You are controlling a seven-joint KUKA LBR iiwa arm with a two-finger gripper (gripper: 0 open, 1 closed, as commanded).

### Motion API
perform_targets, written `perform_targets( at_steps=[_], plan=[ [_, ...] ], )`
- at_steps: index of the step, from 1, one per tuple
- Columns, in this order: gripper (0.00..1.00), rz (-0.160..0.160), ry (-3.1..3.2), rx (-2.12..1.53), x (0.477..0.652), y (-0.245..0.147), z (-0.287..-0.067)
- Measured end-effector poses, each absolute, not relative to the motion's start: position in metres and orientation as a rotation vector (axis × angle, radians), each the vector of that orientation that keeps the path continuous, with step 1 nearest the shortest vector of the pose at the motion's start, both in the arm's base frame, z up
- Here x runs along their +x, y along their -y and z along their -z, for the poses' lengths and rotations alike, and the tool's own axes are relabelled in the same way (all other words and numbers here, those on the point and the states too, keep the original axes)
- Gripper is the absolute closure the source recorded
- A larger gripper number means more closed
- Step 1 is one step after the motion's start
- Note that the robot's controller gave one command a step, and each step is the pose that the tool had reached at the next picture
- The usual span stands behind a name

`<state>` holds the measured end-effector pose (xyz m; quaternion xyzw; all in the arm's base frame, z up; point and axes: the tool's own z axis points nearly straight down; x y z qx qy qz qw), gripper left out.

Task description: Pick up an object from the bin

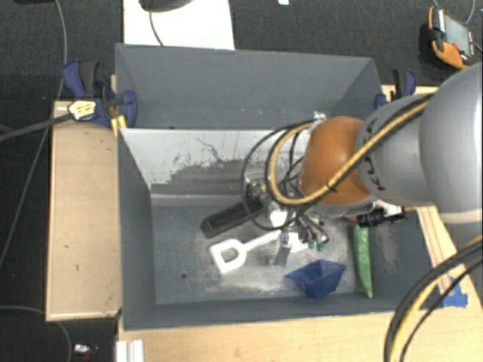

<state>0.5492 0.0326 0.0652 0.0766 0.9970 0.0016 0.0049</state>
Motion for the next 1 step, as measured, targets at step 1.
perform_targets(
  at_steps=[1],
  plan=[
    [0.00, -0.006, -3.077, 0.456, 0.5269, -0.0617, -0.0703]
  ],
)
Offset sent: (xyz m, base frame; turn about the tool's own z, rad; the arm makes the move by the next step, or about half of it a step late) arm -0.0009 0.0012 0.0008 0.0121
